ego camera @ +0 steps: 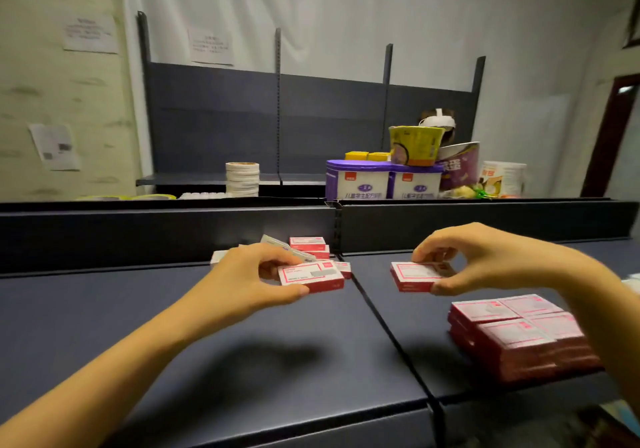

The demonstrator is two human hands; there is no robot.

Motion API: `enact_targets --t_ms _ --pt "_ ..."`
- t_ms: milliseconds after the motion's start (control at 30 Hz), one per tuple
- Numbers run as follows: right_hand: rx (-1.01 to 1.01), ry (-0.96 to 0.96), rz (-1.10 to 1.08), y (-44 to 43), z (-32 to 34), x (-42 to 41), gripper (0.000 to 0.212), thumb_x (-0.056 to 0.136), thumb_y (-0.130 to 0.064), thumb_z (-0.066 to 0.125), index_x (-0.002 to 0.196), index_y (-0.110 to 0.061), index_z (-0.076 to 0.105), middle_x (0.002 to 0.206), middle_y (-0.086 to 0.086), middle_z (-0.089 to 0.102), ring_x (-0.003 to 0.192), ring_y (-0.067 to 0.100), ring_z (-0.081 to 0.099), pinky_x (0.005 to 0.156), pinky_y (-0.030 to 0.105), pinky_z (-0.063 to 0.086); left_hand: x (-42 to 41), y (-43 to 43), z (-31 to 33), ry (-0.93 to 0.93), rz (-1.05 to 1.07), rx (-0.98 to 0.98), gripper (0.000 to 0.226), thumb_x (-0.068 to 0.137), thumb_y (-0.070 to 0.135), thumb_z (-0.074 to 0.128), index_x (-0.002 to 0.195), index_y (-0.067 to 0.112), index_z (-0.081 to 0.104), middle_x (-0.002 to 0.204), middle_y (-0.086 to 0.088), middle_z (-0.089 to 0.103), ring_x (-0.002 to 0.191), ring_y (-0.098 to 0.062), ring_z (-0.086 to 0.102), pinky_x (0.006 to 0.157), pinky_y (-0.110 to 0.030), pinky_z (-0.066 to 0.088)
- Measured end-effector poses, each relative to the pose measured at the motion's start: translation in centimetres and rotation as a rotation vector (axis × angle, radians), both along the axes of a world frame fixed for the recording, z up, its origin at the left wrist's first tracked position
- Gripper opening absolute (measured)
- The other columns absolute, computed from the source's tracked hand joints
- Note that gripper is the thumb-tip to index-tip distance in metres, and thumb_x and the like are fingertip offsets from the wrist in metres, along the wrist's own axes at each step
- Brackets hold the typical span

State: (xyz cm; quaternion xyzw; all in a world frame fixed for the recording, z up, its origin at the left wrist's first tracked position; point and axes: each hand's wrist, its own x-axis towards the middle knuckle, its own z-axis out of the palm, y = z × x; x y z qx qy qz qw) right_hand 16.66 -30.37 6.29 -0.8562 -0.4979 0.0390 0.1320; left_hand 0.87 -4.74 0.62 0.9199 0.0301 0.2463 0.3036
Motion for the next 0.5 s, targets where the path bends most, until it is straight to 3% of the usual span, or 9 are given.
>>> enact_targets --t_ms 167,367,500 --pt "0.094 0.060 -0.029 -6.5 -0.8 4.4 0.035 0.074 -0.032 0.073 0.103 -0.042 0.056 0.103 -0.020 0.059 0.094 -0.012 0.053 0.075 0.015 0.048 4.5 -7.4 -0.2 0.061 -0.146 -0.048 0.028 0.074 0.036 0.074 0.097 0.042 0.059 0.096 0.024 0.061 0.095 0.010 0.058 0.076 -0.003 0.047" --pt "0.092 0.156 -0.018 -11.6 -2.4 9.8 0.031 0.073 -0.034 0.074 0.100 -0.039 0.059 0.102 -0.017 0.062 0.094 0.000 0.059 0.077 0.020 0.052 9.9 -14.4 -1.1 0.098 -0.175 -0.152 0.032 0.075 0.024 0.075 0.106 0.025 0.067 0.094 0.017 0.067 0.089 0.005 0.062 0.074 -0.007 0.048" --pt "0.109 0.234 0.038 -13.2 -3.4 11.8 0.030 0.075 -0.030 0.072 0.102 -0.037 0.059 0.104 -0.016 0.061 0.098 0.005 0.059 0.079 0.021 0.052 11.8 -16.8 -2.3 0.184 -0.116 -0.197 0.028 0.076 0.028 0.073 0.103 0.032 0.065 0.098 0.017 0.066 0.090 -0.002 0.062 0.075 -0.009 0.050"
